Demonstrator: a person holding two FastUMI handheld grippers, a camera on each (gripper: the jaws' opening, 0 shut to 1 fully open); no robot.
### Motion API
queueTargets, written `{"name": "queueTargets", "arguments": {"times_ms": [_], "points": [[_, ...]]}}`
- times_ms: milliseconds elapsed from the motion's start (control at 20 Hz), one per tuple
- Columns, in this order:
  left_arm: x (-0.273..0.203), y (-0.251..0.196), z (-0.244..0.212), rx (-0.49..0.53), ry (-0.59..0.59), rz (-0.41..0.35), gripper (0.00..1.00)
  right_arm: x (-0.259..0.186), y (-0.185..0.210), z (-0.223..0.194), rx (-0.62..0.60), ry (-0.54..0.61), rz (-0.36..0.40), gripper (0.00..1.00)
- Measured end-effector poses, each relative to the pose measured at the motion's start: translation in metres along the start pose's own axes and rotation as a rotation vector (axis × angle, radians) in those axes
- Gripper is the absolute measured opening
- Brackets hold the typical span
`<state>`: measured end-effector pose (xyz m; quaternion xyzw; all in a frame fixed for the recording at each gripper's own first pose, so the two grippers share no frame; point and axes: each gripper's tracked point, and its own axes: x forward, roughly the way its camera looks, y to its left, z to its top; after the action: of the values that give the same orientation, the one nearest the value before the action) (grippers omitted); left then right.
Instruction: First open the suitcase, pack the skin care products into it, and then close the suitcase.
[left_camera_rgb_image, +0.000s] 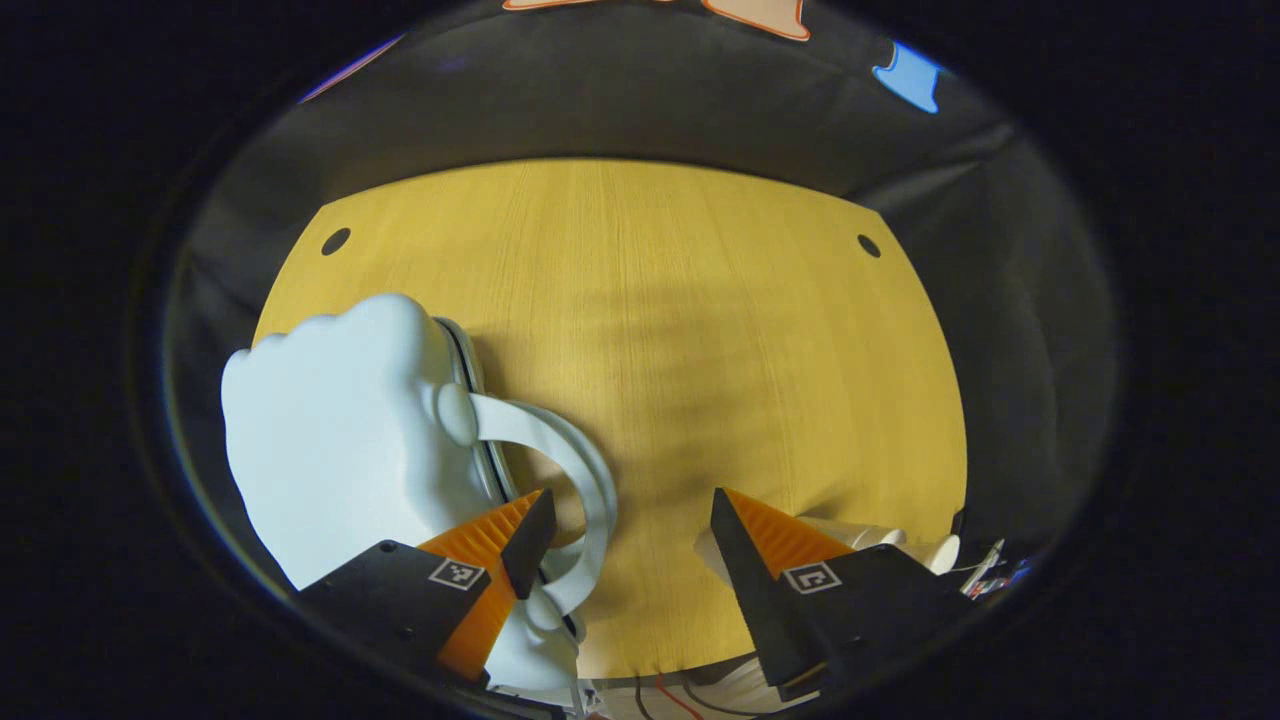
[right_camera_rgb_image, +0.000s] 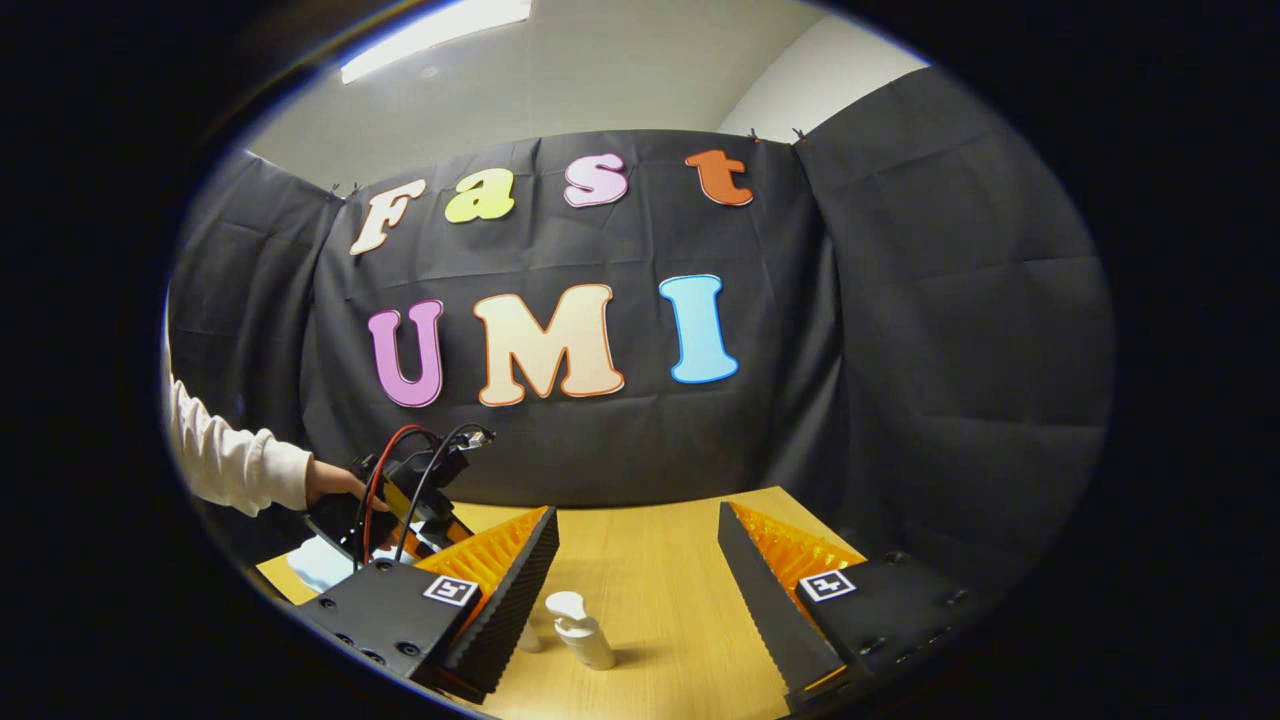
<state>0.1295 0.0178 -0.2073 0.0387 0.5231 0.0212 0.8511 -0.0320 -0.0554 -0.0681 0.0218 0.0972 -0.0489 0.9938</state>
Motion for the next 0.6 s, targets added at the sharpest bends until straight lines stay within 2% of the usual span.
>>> {"name": "queueTargets", "arguments": {"times_ms": [300,350,550,600], "points": [[0.026,0.014,-0.007,-0.004,0.102,0.083,0.83,-0.001,-0.017,-0.002,0.024,0.005,-0.035,1.0],[0.03,0.016,-0.008,-0.01,0.118,0.091,0.84,-0.001,-0.019,-0.001,0.024,0.003,-0.037,1.0],[0.043,0.025,-0.013,-0.003,0.168,0.118,0.69,-0.002,-0.028,-0.003,0.02,0.004,-0.054,1.0],[0.045,0.027,-0.012,0.008,0.177,0.13,0.59,-0.002,-0.03,-0.004,0.022,0.007,-0.058,1.0]]}}
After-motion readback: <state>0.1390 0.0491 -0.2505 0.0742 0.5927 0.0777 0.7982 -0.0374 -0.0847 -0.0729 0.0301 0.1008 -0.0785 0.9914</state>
